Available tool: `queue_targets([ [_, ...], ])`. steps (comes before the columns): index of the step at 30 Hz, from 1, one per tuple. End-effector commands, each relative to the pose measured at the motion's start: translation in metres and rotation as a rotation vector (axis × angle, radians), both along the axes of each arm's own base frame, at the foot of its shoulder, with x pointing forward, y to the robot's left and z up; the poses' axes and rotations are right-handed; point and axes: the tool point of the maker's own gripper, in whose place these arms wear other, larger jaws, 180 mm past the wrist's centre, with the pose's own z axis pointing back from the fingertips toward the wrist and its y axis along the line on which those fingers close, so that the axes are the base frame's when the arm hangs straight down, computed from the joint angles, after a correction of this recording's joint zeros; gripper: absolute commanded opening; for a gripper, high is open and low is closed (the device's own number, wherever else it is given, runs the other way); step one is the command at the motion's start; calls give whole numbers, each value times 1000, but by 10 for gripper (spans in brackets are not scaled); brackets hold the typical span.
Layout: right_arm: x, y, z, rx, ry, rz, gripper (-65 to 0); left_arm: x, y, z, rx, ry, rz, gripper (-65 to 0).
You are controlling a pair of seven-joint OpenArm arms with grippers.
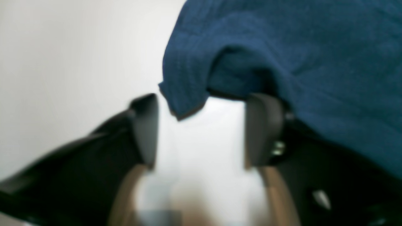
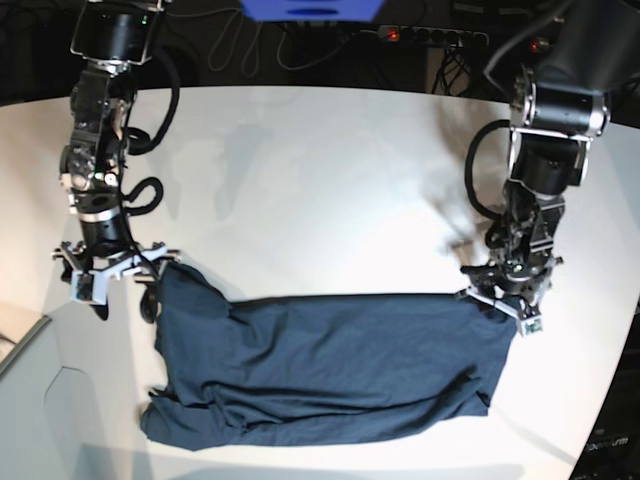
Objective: Layout the t-shirt on the table in an organized manner, then fold the t-shirt properly
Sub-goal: 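Grasp the shirt edges again with both grippers and pull them apart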
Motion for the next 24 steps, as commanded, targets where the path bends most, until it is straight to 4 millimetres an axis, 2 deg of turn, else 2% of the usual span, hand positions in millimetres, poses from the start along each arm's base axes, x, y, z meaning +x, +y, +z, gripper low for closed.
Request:
queue_targets([
  [1, 4, -2, 15, -3, -55, 5, -242, 19, 6, 22, 18, -62, 2, -412],
  [4, 3, -2, 14, -3, -52, 5, -242, 20, 8, 24, 21, -64, 10, -638],
  [5, 3, -2, 14, -3, -52, 5, -242, 20, 8, 24, 21, -64, 12, -650],
  [7, 3, -2, 13, -2, -50, 5, -242, 22, 8, 27, 22, -71, 10, -631],
  [10, 3, -2, 13, -2, -49, 4, -242, 24, 7, 30, 18, -81, 11, -650],
  [13, 4, -2, 1, 12, -20, 1, -241, 37, 0, 53, 14, -150, -11, -650],
  [15, 9, -3, -5, 19, -6, -1, -240, 33, -11, 61, 0, -170, -37, -650],
  [17, 9, -4, -16, 27, 21, -3, -239, 31, -17, 79, -24, -206, -46, -650],
  [20, 14, -4, -24, 39, 41, -5, -238, 17, -12, 104, -75, -244, -16, -650],
  [24, 20, -3, -43, 63, 90, -8, -238, -5, -6, 127, -99, -268, 1, -650],
])
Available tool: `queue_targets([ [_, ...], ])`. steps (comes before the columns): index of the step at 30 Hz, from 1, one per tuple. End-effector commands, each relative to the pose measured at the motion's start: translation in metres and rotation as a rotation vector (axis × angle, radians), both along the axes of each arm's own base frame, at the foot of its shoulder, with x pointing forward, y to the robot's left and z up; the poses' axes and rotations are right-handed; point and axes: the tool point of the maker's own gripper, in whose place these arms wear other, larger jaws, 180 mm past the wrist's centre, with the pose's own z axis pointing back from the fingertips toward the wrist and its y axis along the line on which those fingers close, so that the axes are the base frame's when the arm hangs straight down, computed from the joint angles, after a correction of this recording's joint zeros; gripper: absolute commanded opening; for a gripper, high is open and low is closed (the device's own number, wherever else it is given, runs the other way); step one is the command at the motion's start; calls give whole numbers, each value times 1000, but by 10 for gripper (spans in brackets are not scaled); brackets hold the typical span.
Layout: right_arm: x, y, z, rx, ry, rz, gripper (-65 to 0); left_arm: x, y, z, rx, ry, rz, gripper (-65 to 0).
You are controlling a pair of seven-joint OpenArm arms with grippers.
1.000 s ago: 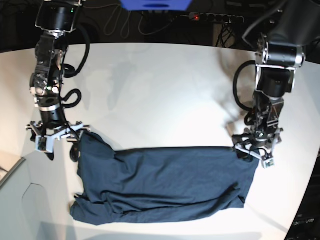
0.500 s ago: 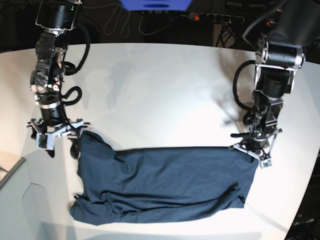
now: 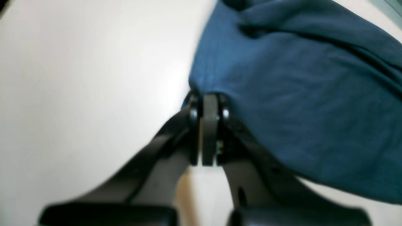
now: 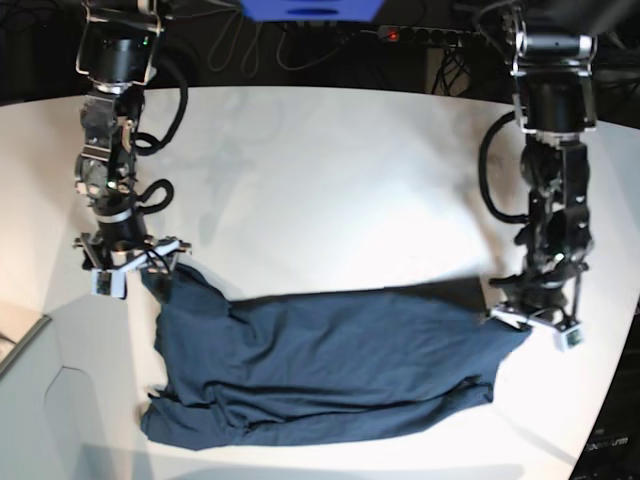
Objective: Layout the t-shirt on the table in an organized manner, then fold the t-shirt properly
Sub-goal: 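Grasp the shirt edges again with both grippers and pull them apart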
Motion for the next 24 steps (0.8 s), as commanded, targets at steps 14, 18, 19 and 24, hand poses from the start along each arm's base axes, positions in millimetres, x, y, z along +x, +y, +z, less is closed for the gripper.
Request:
queue_targets([
  [14, 6, 30, -18, -38, 38, 148, -210, -42, 23, 2, 22, -7, 39, -650],
  [18, 12, 31, -19, -35, 47, 148, -285, -45, 23, 0, 22, 1, 39, -650],
  [19, 10, 28, -23, -37, 61, 146, -334, -45, 22, 0, 22, 1, 39, -650],
  [24, 2, 17, -38, -48, 107, 139, -607, -45, 24, 1, 27, 1, 39, -650],
])
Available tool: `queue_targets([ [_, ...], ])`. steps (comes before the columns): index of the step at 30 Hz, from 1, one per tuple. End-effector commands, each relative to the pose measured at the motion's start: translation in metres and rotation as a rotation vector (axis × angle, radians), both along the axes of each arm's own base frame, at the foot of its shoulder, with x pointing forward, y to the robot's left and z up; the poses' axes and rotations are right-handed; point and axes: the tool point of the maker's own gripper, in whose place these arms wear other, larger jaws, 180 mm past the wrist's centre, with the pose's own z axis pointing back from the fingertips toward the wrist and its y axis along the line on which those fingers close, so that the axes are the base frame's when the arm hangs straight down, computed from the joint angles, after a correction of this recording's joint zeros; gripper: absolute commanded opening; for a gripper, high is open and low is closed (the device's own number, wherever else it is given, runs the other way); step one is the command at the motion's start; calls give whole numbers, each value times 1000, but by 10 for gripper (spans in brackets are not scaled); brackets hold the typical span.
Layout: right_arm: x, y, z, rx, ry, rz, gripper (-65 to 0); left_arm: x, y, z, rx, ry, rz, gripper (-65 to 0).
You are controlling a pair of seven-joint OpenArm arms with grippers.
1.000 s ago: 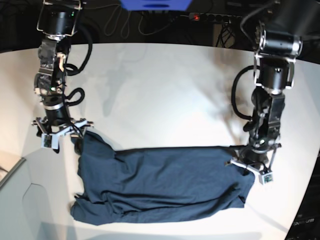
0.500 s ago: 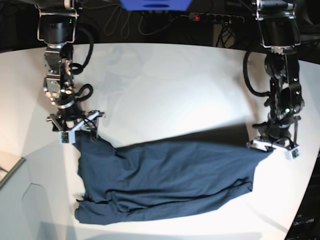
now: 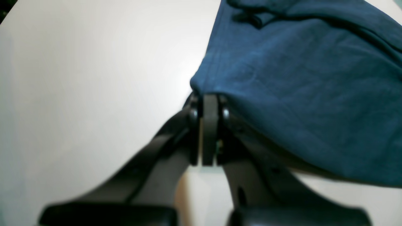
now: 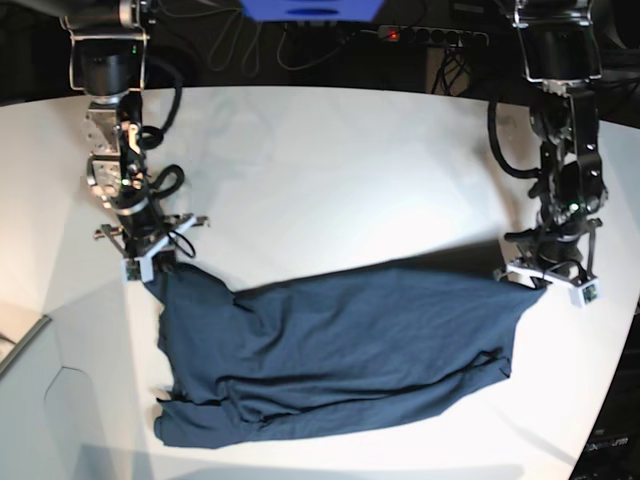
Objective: Layout the t-shirt on the table in an organized manner, then fold the t-shirt properly
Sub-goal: 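Grasp the shirt edges again with both grippers and pull them apart, then drag the held shirt edges away from the body with both grippers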
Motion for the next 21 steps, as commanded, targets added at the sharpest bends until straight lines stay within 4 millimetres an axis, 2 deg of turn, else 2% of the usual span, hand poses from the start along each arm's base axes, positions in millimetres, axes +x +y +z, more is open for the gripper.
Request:
queue_targets([
  [1, 13, -3, 17, 6, -61, -3, -650, 10, 5, 19, 23, -57, -4, -650],
  [4, 7, -11, 20, -16, -69, -2, -650, 11, 4, 21, 24, -62, -5, -650],
  [6, 2, -19, 36, -49, -111, 9, -650, 13, 3, 27, 27, -76, -9, -650],
  [8, -3, -18, 57, -71, -164, 27, -650, 16, 1, 40, 34, -111, -18, -650],
  [12, -16, -29, 117, -133, -313, 21, -650, 13, -7, 67, 56, -178, -40, -650],
  [16, -27, -29, 178, -185, -458, 25, -650, 6, -15, 93, 77, -242, -63, -650],
  [18, -30, -26, 205, -205, -523, 32, -650, -1, -14, 97, 89, -251, -66, -650],
  [21, -27, -23, 217, -212, -555, 44, -650, -6, -4, 91, 89, -235, -40, -650],
])
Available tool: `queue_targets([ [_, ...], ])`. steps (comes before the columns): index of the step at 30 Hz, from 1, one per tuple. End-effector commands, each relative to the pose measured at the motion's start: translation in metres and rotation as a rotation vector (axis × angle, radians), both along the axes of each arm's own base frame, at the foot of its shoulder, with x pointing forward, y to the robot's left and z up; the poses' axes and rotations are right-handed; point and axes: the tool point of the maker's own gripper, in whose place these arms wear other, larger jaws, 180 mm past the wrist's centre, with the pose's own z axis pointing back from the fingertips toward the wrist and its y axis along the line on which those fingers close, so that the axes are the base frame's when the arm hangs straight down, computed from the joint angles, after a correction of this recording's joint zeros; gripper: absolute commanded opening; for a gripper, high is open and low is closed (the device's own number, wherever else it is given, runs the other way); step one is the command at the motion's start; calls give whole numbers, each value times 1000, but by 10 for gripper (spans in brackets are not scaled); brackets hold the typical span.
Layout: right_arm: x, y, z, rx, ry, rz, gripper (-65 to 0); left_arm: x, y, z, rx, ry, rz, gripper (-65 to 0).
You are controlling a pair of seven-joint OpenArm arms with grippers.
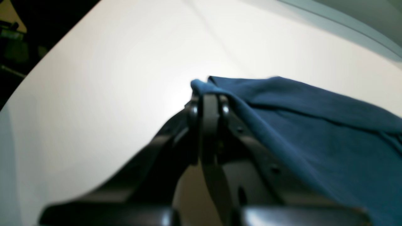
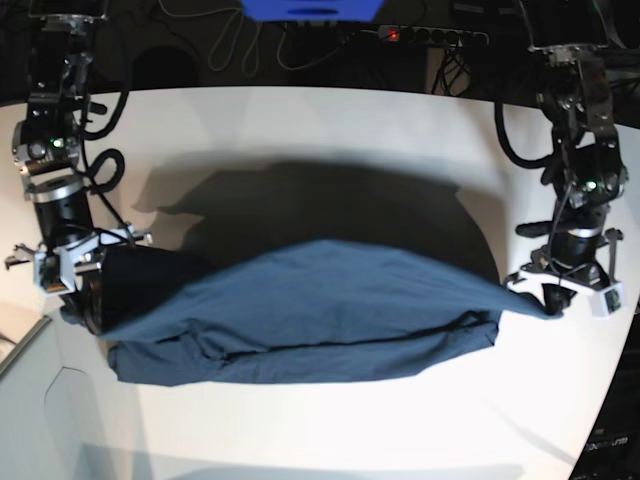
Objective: Layout the t-shirt on the table in an organized manner, then fold the t-shirt properly
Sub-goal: 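Drag the held shirt edges away from the body with both grippers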
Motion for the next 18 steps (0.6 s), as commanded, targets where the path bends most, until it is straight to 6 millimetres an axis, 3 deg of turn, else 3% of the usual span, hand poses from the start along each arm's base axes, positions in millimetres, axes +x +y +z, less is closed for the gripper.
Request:
queue_targets([
  [1, 4, -3, 7, 3, -31, 1, -650, 3, 8, 7, 18, -27, 17, -650],
  [8, 40, -8, -52, 85, 98, -29, -650, -5, 18, -32, -4, 70, 46, -650],
  [15, 89, 5, -92, 129, 211, -2, -647, -6, 19, -47, -19, 103, 57, -650],
  [18, 100, 3, -100, 124, 290, -18, -531, -6, 18, -47, -19, 103, 55, -650],
])
